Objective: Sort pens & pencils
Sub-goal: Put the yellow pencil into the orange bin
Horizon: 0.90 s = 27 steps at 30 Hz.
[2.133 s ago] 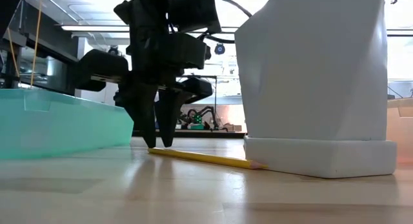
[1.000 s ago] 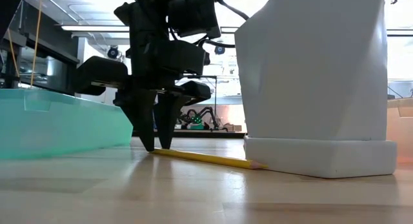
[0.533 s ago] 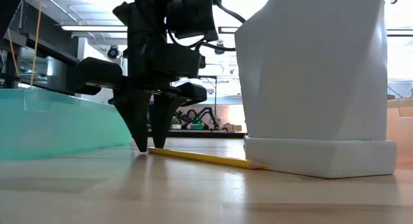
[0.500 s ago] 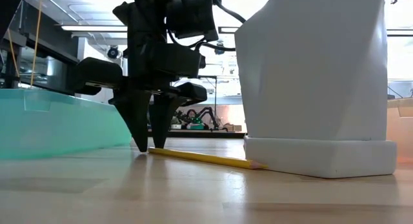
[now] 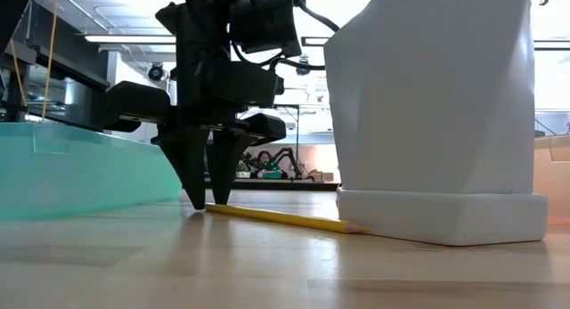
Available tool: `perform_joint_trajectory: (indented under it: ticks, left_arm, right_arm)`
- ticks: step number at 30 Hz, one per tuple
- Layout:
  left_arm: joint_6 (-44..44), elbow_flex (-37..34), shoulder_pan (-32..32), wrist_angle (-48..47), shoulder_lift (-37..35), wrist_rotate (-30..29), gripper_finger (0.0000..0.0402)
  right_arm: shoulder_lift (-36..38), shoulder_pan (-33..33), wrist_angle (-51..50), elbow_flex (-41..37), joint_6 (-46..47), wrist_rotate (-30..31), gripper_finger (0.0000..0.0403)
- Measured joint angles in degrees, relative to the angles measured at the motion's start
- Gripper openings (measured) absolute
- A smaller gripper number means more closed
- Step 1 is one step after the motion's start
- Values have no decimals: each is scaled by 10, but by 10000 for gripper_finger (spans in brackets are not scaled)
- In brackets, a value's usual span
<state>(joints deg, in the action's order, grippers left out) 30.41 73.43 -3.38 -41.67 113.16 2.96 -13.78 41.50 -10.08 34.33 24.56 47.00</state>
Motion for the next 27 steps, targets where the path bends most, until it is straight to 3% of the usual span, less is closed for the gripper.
perform_joint_trajectory:
  ticks: [27]
  left_arm:
    - [13, 1, 0, -2, 3, 7, 101]
  right_arm:
    - [0, 0, 0, 0, -4, 0, 103]
